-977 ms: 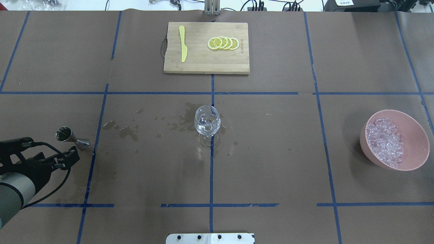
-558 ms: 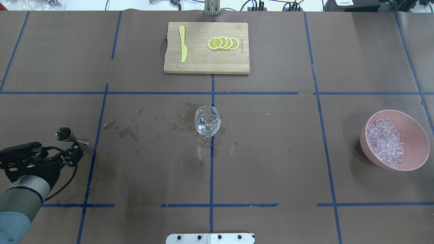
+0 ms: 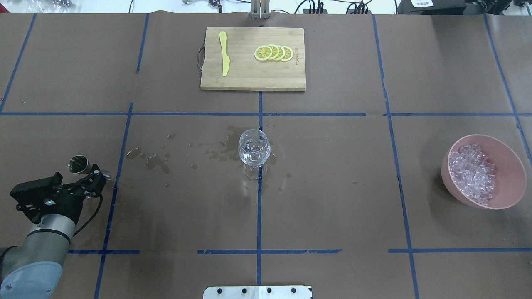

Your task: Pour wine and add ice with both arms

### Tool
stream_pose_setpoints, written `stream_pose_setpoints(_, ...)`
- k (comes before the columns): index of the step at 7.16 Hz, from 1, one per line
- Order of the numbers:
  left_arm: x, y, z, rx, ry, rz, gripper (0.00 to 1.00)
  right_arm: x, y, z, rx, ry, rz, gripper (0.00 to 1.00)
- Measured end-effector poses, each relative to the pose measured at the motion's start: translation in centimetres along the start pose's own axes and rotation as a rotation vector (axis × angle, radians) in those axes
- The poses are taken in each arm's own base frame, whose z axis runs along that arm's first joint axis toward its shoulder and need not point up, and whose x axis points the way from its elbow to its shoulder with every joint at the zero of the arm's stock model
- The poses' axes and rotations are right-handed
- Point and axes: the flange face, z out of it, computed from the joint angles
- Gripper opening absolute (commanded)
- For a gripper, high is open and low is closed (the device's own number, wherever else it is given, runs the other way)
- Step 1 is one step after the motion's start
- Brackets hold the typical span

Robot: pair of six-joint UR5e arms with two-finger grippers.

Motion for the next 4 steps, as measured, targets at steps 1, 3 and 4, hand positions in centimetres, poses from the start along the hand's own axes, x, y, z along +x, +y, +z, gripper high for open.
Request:
stream_pose_setpoints(1, 0.0, 1.1, 0.6, 0.029, 0.002, 0.000, 0.99, -1.0, 0.4, 0.2, -0.004, -0.001, 0.013, 1.00)
stream_pose_setpoints(3, 0.3, 3.1, 1.2, 0.073, 0.014, -0.005, 0.98, -1.7, 0.6, 0.4, -0.006, -0.001, 0.020, 1.00)
stream_pose_setpoints(4, 0.8, 3.9, 1.5, 0.103, 0.025, -0.013, 0.97, -1.7, 0.7, 0.4, -0.006, -0.001, 0.021, 1.00)
